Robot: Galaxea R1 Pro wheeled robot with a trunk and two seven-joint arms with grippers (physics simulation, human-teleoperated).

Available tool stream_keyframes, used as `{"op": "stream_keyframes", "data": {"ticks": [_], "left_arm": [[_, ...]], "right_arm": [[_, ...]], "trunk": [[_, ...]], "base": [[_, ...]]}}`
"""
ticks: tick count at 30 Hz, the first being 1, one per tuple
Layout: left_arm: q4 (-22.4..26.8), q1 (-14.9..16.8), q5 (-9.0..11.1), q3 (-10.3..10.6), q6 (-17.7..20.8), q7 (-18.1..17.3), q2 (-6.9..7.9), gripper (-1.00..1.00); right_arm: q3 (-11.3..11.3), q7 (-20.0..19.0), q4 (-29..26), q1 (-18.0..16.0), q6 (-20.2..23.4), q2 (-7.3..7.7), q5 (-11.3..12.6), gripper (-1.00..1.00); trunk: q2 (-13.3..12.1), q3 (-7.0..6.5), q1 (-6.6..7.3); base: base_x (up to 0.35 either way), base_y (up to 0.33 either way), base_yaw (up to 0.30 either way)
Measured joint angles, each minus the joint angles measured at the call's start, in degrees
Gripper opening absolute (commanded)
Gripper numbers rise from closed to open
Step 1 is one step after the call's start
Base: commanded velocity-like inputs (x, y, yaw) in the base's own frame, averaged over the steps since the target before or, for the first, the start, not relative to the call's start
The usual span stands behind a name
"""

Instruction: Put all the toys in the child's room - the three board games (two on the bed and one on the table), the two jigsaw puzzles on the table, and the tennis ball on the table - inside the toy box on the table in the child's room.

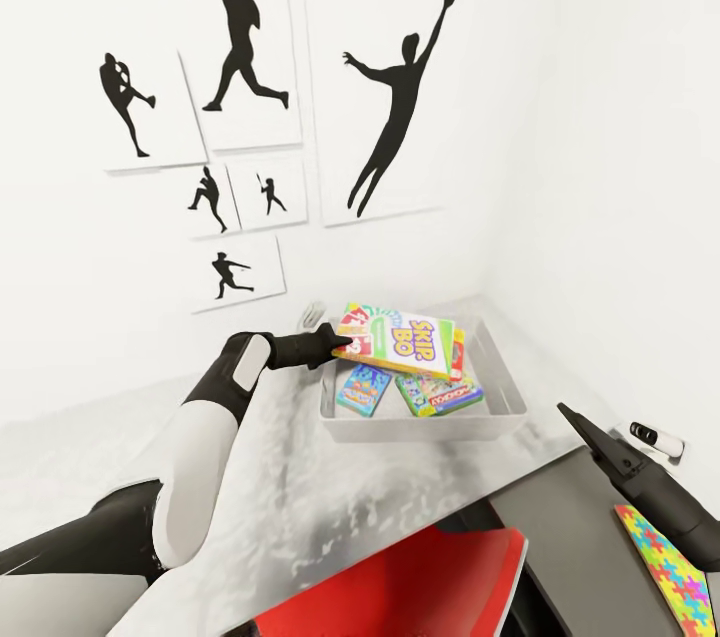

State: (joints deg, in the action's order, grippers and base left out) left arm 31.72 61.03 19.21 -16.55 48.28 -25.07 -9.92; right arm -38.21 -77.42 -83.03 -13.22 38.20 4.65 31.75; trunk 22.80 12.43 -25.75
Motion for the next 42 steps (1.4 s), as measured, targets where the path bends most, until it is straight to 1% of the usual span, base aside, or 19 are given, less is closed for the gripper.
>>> {"op": "stream_keyframes", "data": {"ticks": [21,27,36,37,39,40,41,42], "left_arm": [[-0.11,0.07,0.07,0.33,0.08,0.27,0.00,-1.00],[-0.17,0.08,0.07,0.45,0.08,0.24,0.00,-1.00],[-0.18,0.08,0.19,0.50,0.08,-0.09,0.00,-1.00],[-0.18,0.08,0.58,0.50,0.09,-0.15,0.00,-1.00],[-0.17,0.08,2.06,0.56,0.12,-0.19,0.00,-1.00],[-0.17,0.08,3.16,0.91,0.10,-0.22,0.00,-1.00],[-0.17,0.08,4.66,1.71,0.15,-0.23,0.00,-1.00],[-0.14,0.08,6.06,3.07,0.15,-0.24,0.00,-1.00]], "right_arm": [[0.07,-0.14,-0.02,0.00,0.03,0.01,-0.01,1.00],[0.01,-2.99,0.02,0.00,-0.12,0.02,-0.02,1.00],[0.00,-3.73,0.07,0.00,-0.15,0.07,0.03,1.00],[0.00,-3.74,0.07,0.00,-0.16,0.04,0.03,1.00],[0.00,-3.75,0.07,0.00,-0.17,0.04,0.02,1.00],[0.00,-3.76,0.08,0.00,-0.18,0.04,0.02,1.00],[0.00,-3.76,0.11,0.00,-0.18,0.04,0.03,1.00],[0.00,-3.79,0.13,0.00,-0.18,0.04,0.03,1.00]], "trunk": [[0.00,1.98,0.00],[0.00,2.54,0.00],[0.01,3.39,0.00],[0.01,3.48,0.00],[0.01,3.67,0.00],[0.01,3.76,0.00],[0.01,3.86,0.00],[0.01,3.95,0.00]], "base": [[0.000,0.000,0.000],[0.000,0.000,0.000],[0.000,0.000,0.000],[0.000,0.000,0.000],[0.000,0.000,0.000],[0.000,0.000,0.000],[0.000,0.000,0.000],[0.000,0.000,0.000]]}}
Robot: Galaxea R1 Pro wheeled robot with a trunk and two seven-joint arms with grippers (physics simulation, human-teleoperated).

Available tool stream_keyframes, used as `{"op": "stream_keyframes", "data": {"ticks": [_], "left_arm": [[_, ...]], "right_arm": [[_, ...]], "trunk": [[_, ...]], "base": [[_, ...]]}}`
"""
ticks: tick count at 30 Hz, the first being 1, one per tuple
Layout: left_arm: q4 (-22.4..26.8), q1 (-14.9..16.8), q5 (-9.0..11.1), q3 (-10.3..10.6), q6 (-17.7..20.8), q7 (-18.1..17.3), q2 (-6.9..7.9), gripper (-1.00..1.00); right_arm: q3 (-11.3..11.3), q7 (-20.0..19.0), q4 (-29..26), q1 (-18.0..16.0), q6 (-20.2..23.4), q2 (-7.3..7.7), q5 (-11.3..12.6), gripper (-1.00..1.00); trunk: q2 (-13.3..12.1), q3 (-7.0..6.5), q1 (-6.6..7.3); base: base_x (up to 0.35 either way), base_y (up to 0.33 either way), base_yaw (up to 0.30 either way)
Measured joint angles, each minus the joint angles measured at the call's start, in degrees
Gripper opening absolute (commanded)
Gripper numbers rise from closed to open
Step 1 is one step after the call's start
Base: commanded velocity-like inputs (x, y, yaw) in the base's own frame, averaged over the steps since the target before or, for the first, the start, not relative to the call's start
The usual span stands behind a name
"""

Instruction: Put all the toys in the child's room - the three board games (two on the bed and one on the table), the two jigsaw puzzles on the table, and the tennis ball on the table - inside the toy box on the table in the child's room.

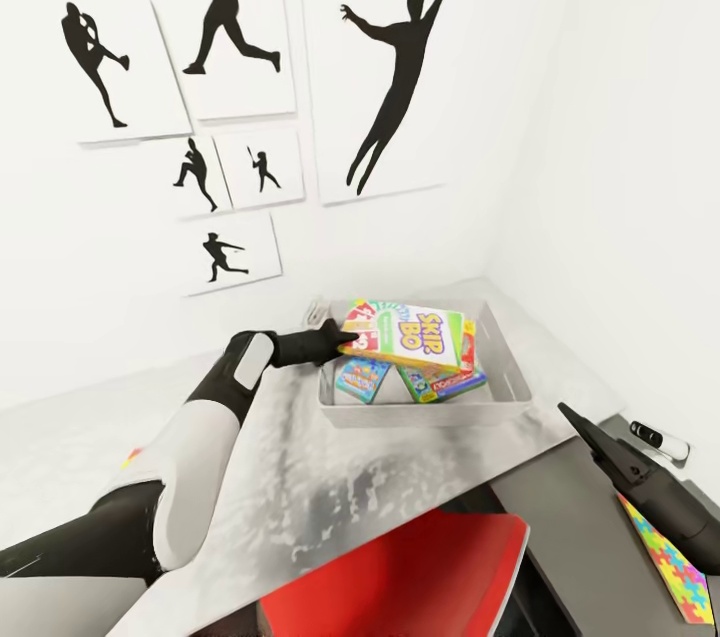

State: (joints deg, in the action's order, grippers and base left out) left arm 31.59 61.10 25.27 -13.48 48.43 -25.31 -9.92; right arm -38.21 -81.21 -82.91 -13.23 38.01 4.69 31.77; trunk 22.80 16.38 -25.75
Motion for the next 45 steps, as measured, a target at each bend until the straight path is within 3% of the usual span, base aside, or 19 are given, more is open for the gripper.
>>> {"op": "stream_keyframes", "data": {"ticks": [1,3,4,6,10,17,33,45], "left_arm": [[0.06,0.00,0.72,0.93,-0.03,0.01,0.00,-1.00],[0.44,0.00,4.56,4.96,-0.02,-0.02,0.00,-1.00],[0.52,0.01,5.67,5.94,-0.07,0.01,0.00,-1.00],[0.72,0.01,10.38,8.96,-0.11,0.07,0.00,-1.00],[0.80,0.02,14.40,11.91,-0.60,0.21,-0.05,-1.00],[0.84,0.02,15.57,13.13,-3.13,0.38,-0.07,-1.00],[0.92,0.02,15.47,13.34,-3.79,1.54,-0.07,-1.00],[1.02,0.03,15.49,13.19,-4.43,2.36,-0.07,-1.00]], "right_arm": [[0.00,-0.01,0.01,0.00,0.00,-0.01,0.00,1.00],[0.00,-0.04,0.02,0.00,0.00,0.00,-0.02,1.00],[0.00,-0.06,0.04,0.00,0.00,0.01,-0.02,1.00],[-0.03,-0.11,0.35,0.00,0.00,0.03,-0.02,1.00],[-0.02,-0.14,0.79,0.00,0.00,0.04,-0.07,1.00],[-0.02,-0.15,0.96,0.00,0.00,0.05,-0.08,1.00],[0.00,-0.15,1.00,0.00,-0.08,0.05,-0.08,1.00],[-0.04,-0.10,1.00,0.00,0.00,0.05,-0.05,1.00]], "trunk": [[0.00,0.09,0.00],[0.00,0.28,0.00],[0.00,0.38,0.00],[0.00,0.56,0.00],[0.00,0.94,0.00],[0.00,1.60,0.00],[0.01,3.07,0.00],[0.01,3.23,0.00]], "base": [[0.000,0.000,0.000],[0.000,0.000,0.000],[0.000,0.000,0.000],[0.000,0.000,0.000],[0.000,0.000,0.000],[0.000,0.000,0.000],[0.000,0.000,0.000],[0.000,0.000,0.000]]}}
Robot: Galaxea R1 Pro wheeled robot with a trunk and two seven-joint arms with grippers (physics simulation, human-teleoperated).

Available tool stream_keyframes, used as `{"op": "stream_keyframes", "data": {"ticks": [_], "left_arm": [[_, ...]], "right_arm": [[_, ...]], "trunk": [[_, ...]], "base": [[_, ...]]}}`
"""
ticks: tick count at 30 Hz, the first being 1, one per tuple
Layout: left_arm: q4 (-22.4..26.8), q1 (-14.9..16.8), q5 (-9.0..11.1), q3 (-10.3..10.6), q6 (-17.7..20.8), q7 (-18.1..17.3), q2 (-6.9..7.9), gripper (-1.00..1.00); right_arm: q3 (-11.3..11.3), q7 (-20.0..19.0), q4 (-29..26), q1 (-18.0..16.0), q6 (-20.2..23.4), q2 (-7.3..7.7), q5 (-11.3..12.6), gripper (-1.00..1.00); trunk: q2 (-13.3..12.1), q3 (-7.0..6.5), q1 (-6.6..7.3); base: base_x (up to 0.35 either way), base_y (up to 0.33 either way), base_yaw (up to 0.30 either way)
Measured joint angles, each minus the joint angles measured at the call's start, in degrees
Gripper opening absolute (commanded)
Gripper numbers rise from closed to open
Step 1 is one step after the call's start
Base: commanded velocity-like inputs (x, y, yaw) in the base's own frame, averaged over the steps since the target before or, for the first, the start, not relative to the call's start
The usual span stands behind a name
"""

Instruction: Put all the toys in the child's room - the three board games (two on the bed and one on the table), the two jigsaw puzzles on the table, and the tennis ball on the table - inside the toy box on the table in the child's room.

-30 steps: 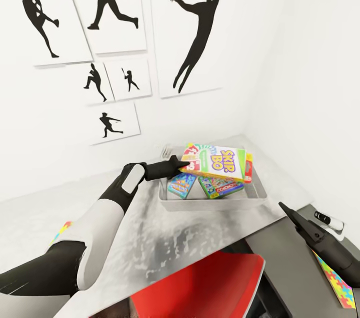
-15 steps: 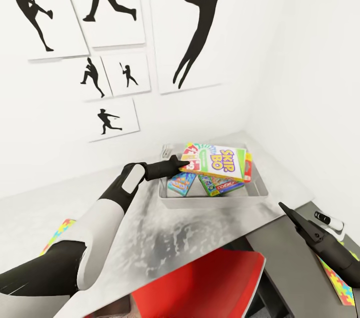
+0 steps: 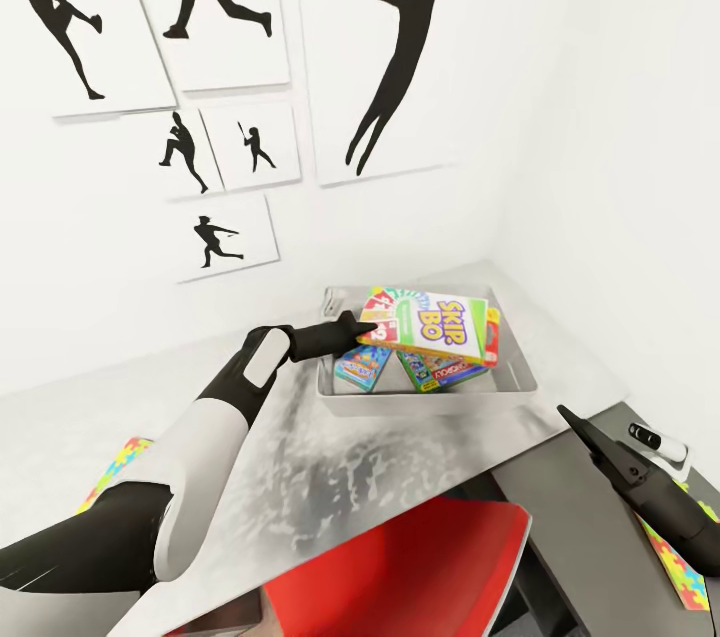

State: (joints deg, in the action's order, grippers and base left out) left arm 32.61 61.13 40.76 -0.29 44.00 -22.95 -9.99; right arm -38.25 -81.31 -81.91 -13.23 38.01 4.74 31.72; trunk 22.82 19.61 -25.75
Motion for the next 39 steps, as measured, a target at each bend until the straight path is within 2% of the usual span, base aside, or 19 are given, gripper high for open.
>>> {"op": "stream_keyframes", "data": {"ticks": [33,34,39], "left_arm": [[0.18,1.13,-0.27,-0.02,-0.36,0.36,0.00,-1.00],[0.18,1.13,-0.31,-0.02,-0.36,0.39,0.00,1.00],[0.17,1.19,-0.48,-0.03,-0.41,0.19,0.00,1.00]], "right_arm": [[0.04,0.04,0.00,0.00,-0.01,-0.09,-0.19,1.00],[0.04,0.04,0.00,0.00,-0.01,-0.09,-0.19,1.00],[0.04,0.04,0.00,0.00,-0.06,-0.09,-0.20,1.00]], "trunk": [[0.00,0.00,0.00],[0.00,0.00,0.00],[0.00,0.00,0.00]], "base": [[0.000,0.000,0.000],[0.000,0.000,0.000],[0.000,0.000,0.000]]}}
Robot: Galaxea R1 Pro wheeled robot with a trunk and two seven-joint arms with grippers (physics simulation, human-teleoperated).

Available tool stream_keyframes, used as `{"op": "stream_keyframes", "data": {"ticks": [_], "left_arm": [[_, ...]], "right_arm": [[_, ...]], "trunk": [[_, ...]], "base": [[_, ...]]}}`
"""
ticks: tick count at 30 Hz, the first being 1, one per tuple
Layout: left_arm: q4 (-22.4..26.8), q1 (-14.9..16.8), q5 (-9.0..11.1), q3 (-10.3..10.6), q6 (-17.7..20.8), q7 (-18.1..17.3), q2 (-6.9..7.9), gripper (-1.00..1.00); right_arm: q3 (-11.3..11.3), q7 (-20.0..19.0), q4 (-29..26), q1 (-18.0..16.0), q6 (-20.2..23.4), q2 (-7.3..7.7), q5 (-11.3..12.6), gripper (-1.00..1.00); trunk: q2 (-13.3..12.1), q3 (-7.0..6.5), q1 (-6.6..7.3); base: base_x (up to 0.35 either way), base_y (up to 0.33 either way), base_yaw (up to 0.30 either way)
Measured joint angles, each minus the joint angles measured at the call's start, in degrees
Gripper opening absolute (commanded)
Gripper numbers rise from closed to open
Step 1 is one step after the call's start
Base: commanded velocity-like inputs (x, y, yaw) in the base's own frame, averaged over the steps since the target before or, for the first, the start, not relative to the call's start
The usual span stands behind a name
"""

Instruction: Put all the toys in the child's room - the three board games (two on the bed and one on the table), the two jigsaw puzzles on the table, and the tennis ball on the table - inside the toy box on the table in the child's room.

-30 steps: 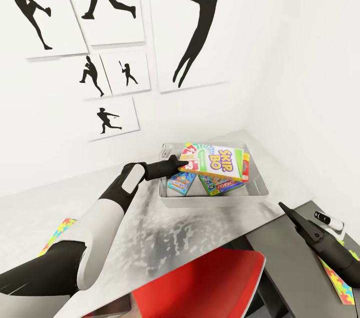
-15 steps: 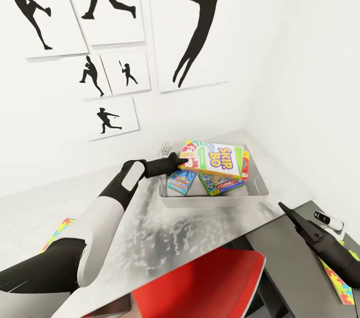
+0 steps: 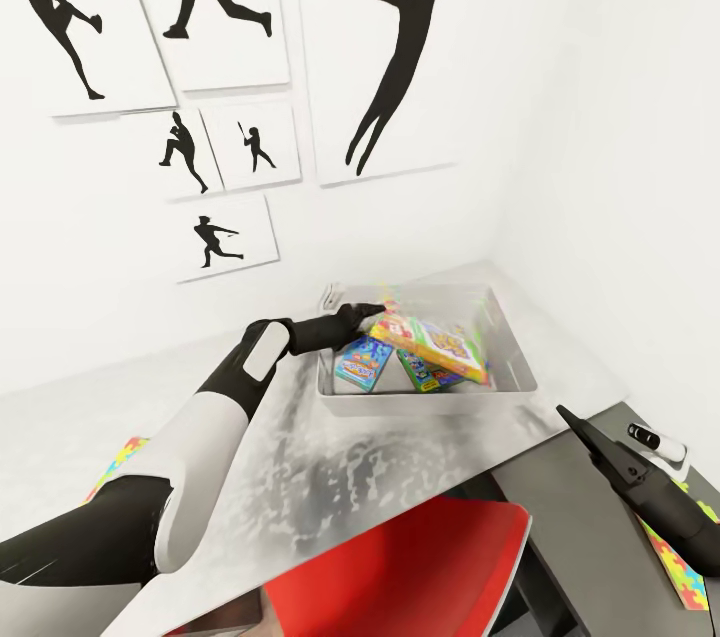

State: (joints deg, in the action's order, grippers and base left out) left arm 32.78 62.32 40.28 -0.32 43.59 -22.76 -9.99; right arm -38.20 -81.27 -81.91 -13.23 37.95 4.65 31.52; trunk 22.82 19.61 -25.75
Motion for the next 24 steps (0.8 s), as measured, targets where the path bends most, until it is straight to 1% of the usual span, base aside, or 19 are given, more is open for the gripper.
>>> {"op": "stream_keyframes", "data": {"ticks": [10,17,19,21,22,23,24], "left_arm": [[0.00,0.79,0.15,-0.18,0.17,0.74,0.00,1.00],[0.31,0.83,0.65,-0.29,1.24,0.60,0.01,1.00],[1.23,0.83,0.81,-0.30,2.78,0.48,0.01,1.00],[3.20,0.83,0.93,-0.30,5.62,0.39,0.01,1.00],[4.96,0.83,1.07,-0.31,7.86,0.34,0.01,1.00],[5.98,0.83,1.06,-0.33,9.08,0.33,0.04,1.00],[8.16,0.83,1.22,-0.34,11.35,0.33,0.27,1.00]], "right_arm": [[0.03,0.00,0.00,0.00,-0.02,0.00,0.00,1.00],[0.08,-0.05,0.00,0.00,-0.03,0.00,0.00,1.00],[0.08,-0.06,0.00,0.00,-0.03,0.00,0.00,1.00],[0.06,-0.07,0.00,0.00,-0.03,0.00,0.00,1.00],[0.06,-0.08,0.00,0.00,-0.03,0.00,0.00,1.00],[0.06,-0.08,0.00,0.00,-0.03,0.00,0.00,1.00],[0.04,-0.08,0.00,0.00,-0.03,0.00,0.00,1.00]], "trunk": [[0.00,0.00,0.00],[0.00,0.00,0.00],[0.00,0.00,0.00],[0.00,0.00,0.00],[0.01,0.00,0.00],[0.00,0.00,0.00],[0.01,0.00,0.00]], "base": [[0.000,0.000,0.000],[0.000,0.000,0.000],[0.000,0.000,0.000],[0.000,0.000,0.000],[0.000,0.000,0.000],[0.000,0.000,0.000],[0.000,0.000,0.000]]}}
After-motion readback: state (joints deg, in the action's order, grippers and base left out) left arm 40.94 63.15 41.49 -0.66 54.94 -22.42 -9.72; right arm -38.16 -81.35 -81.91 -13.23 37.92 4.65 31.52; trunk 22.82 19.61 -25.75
